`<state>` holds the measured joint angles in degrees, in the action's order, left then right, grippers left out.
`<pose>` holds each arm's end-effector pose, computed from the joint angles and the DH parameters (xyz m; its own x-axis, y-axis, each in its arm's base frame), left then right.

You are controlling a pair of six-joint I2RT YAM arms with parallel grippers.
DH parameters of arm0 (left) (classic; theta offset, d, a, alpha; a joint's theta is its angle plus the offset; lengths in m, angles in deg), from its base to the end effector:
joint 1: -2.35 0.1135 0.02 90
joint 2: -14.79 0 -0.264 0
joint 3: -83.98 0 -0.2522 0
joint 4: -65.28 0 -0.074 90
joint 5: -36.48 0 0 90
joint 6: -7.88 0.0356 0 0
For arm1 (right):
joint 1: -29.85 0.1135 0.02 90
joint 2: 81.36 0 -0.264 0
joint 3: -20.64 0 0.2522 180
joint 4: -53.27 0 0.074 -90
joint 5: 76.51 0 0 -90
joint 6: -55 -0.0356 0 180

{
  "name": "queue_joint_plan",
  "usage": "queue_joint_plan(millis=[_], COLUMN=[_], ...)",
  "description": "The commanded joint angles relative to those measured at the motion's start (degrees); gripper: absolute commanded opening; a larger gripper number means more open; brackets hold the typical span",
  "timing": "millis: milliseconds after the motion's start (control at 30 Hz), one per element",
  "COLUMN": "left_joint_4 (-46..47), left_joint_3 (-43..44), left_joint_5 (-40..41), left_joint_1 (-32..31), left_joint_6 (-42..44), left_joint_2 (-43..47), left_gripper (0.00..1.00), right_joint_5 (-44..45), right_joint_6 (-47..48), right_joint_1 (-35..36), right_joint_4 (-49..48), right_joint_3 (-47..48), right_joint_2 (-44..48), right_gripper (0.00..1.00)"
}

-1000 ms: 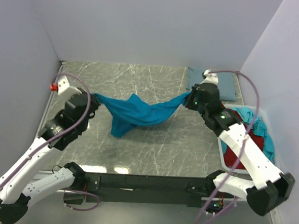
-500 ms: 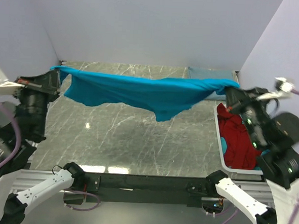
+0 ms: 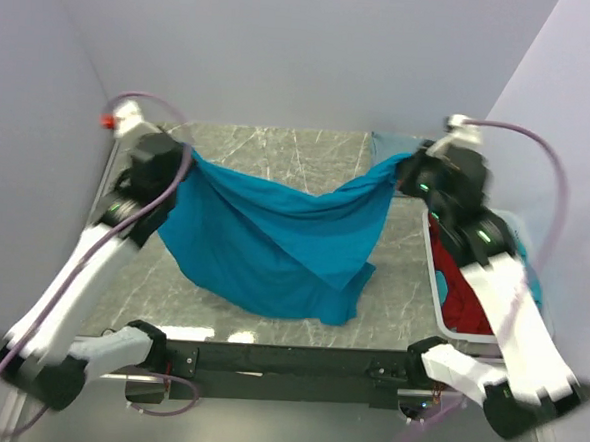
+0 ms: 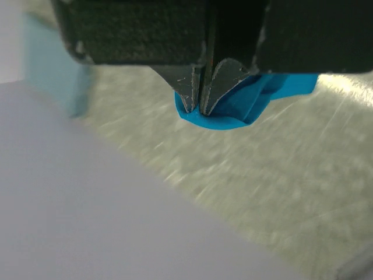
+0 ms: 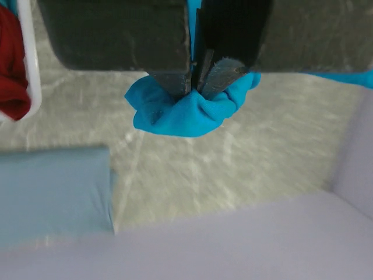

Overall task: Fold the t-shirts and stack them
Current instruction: Flatten the tshirt out

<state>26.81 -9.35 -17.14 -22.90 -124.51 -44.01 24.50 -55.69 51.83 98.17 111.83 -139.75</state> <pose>0.1963 -0.0692 0.4383 0.0011 -0.6006 -0.7995 -0.2480 0.7744 -0.5821 0.1881 0.0686 0.4521 -0.2505 0.2729 -0.9289 -0.1130 0.9446 0.3080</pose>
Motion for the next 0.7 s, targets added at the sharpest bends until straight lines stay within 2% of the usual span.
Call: queue_joint_plan(millis=[0, 33, 67, 100, 133, 167, 200, 233, 267, 333, 367, 400, 433, 467, 667], left_joint_4=[3.6, 5.4, 9.4, 11.3, 12.7, 14.1, 13.9, 13.7, 12.1, 9.2, 7.6, 5.7, 5.5, 5.3, 5.4], left_joint_3=[-8.6, -12.1, -13.7, -14.6, -15.3, -14.9, -12.7, -11.3, -9.6, -4.5, -3.0, -0.9, -0.7, -0.6, -5.3], left_joint_5=[-16.6, -19.7, -25.3, -27.7, -29.9, -32.1, -34.9, -35.9, -36.6, -38.7, -39.0, -39.6, -39.9, -40.2, -36.6], left_joint_1=[7.0, 8.9, 9.5, 10.2, 12.0, 12.9, 14.5, 15.3, 16.0, 17.8, 18.1, 18.4, 18.5, 18.6, 19.6], left_joint_6=[-2.8, -2.3, -1.6, -0.2, 0.0, 0.5, 1.2, 1.6, 2.1, 2.5, 2.8, 3.4, 3.8, 4.0, 2.7], left_joint_2=[-9.5, -14.3, -16.7, -19.2, -24.4, -27.1, -29.6, -34.2, -36.0, -40.3, -41.2, -41.7, -41.6, -41.2, -32.9], left_gripper=[0.0, 0.0, 0.0, 0.0, 0.0, 0.0, 0.0, 0.0, 0.02, 0.18, 0.36, 0.71, 0.93, 0.99, 0.99], right_joint_5=[-9.2, -10.4, -10.8, -11.9, -9.7, -8.6, -7.9, -7.1, -7.2, -7.8, -8.4, -8.5, -8.6, -8.5, -6.8], right_joint_6=[0.1, -0.1, -0.1, 0.1, -0.2, -0.3, -0.5, -0.8, -0.7, -0.3, -0.1, 0.0, 0.0, -0.4, -2.3], right_joint_1=[-4.2, -5.2, -5.6, -6.0, -6.1, -6.2, -6.1, -6.0, -6.0, -5.6, -5.0, -4.8, -4.5, -4.0, -0.3], right_joint_4=[-7.1, -8.6, -9.7, -9.4, -6.1, -4.3, -3.0, -2.3, -2.1, -3.2, -3.6, -3.8, -4.1, -4.3, -6.6], right_joint_3=[-6.7, -7.5, -6.9, -5.6, -3.7, 1.0, 2.8, 3.9, 4.4, 3.4, 1.4, 0.4, -0.8, -3.4, -14.6], right_joint_2=[-12.2, -15.2, -22.0, -25.6, -28.9, -34.5, -36.3, -37.7, -37.8, -36.5, -34.6, -33.6, -32.6, -30.4, -20.5], right_gripper=[0.03, 0.03, 0.09, 0.17, 0.42, 0.49, 0.55, 0.74, 0.84, 0.88, 0.88, 0.88, 0.89, 0.89, 0.91])
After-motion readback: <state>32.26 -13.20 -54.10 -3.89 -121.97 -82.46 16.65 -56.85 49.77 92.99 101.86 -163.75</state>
